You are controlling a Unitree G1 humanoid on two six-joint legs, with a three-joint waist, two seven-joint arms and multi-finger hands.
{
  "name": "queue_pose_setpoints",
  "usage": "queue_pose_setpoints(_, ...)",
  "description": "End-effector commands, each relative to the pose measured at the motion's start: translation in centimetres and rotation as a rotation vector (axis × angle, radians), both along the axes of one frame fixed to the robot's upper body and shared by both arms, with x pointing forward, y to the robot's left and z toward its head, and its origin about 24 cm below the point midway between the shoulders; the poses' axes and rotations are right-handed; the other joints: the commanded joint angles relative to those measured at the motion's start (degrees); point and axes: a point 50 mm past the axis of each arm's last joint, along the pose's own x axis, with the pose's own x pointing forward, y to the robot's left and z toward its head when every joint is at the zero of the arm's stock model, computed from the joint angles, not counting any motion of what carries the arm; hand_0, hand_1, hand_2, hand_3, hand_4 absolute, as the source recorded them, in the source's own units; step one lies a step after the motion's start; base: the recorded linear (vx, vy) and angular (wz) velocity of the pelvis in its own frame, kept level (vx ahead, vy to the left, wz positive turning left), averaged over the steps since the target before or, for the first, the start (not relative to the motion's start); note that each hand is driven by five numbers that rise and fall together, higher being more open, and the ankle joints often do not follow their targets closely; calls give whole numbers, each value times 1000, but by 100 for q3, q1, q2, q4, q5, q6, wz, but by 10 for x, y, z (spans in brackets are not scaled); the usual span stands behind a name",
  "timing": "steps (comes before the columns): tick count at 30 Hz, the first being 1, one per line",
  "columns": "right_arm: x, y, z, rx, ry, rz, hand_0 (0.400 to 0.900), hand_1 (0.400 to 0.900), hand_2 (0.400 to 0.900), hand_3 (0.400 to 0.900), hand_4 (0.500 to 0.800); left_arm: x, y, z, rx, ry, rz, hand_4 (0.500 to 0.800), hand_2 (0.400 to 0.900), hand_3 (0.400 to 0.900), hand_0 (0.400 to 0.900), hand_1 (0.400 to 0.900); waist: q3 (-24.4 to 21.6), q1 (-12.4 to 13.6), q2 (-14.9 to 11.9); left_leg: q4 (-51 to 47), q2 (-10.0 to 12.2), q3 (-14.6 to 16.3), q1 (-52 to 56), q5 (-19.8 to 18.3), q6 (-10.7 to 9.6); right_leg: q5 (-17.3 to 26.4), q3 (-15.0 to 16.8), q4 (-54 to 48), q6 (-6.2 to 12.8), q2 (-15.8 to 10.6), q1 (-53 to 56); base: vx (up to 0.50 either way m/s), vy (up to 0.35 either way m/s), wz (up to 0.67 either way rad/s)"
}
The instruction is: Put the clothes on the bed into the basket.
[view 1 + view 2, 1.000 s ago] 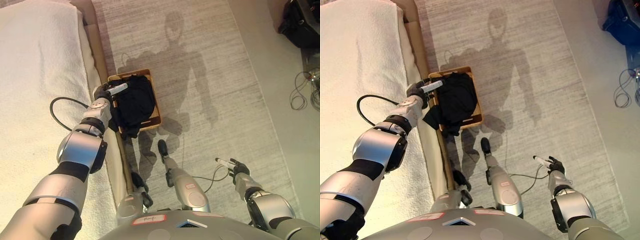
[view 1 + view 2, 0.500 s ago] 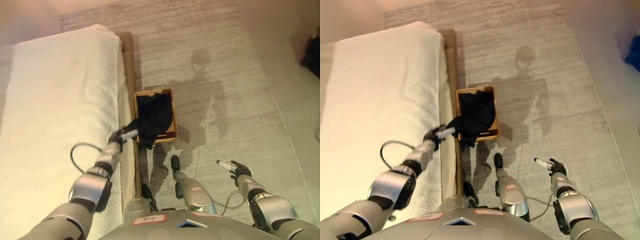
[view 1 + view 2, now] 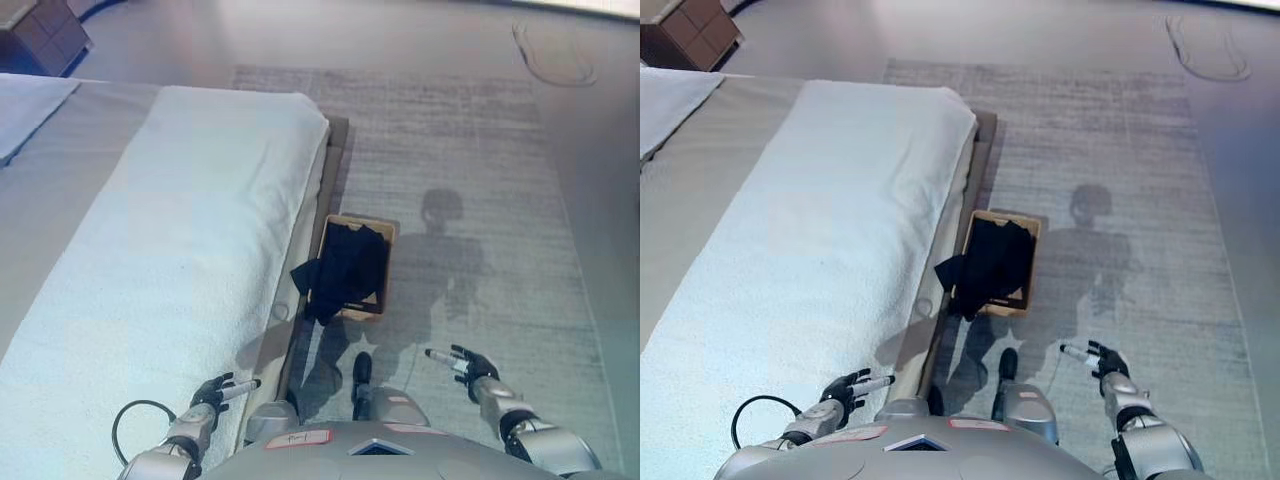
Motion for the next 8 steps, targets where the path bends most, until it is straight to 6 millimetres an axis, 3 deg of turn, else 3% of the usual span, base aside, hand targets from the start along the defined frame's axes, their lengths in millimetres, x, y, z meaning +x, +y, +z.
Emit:
queue_pose_setpoints(1, 24, -6, 10, -50, -82, 85, 900, 900, 900, 900, 800, 24, 1, 6, 33, -83, -51, 800, 900, 900, 900, 900, 35, 3, 66, 25, -299, -134, -231, 77, 62, -845, 123, 216, 150, 334, 703, -50, 42, 26)
queue_pose_setpoints(8, 28, 27, 3, -7, -84, 228, 900, 900, 900, 900, 800, 12, -1, 2, 81, -32, -122, 800, 900, 900, 900, 900, 89, 169, -113, 25, -375, -351, -204, 73, 127, -837, -41, 209, 201, 250, 804, -35, 27, 20)
